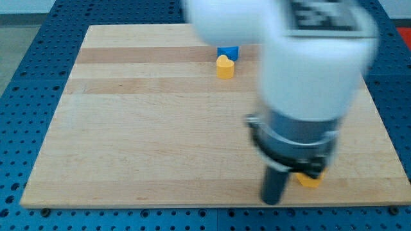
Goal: Move the hexagon into the green star
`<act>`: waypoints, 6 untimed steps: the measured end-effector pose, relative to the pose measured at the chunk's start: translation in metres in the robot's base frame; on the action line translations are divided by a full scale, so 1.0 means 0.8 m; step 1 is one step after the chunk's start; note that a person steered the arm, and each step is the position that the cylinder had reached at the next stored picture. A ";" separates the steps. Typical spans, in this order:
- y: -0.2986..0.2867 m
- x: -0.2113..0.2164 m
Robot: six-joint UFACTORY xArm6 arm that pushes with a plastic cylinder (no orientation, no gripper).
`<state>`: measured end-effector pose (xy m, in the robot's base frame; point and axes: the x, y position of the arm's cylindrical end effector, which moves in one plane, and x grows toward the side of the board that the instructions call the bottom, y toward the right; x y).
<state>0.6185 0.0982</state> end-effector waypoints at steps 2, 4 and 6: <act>0.092 -0.044; 0.134 -0.119; 0.172 -0.069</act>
